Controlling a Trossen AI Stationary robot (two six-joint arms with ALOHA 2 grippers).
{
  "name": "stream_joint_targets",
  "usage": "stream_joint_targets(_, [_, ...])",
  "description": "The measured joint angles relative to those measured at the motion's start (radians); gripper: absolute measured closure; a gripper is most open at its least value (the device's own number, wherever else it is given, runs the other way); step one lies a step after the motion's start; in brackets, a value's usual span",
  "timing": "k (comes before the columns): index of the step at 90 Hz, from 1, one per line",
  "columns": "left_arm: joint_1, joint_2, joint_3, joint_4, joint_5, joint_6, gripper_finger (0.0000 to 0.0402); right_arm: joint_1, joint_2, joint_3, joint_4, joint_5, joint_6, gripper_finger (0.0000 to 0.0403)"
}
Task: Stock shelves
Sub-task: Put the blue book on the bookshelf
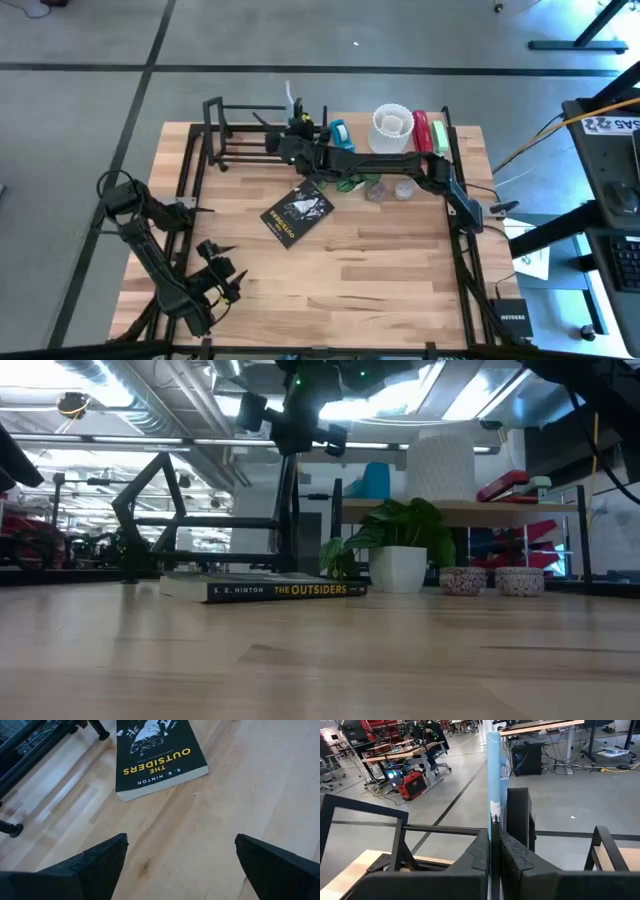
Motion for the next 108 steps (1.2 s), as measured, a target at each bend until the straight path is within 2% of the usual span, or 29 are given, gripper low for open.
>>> stream_joint_targets(39, [0.000, 0.000, 0.000, 0.000, 0.000, -0.003, 0.0050, -0.035, 0.000, 0.000, 0.007, -0.059, 0.034, 0.0399])
stream_joint_targets(59, [0.000, 0.000, 0.000, 0.000, 0.000, -0.004, 0.0050, -0.057, 0.000, 0.000, 0.003, -0.121, 0.054, 0.0383])
stream_joint_targets(108, [0.000, 0.000, 0.000, 0.001, 0.000, -0.004, 0.0050, -0.057, 0.000, 0.000, 0.005, -0.121, 0.052, 0.0373])
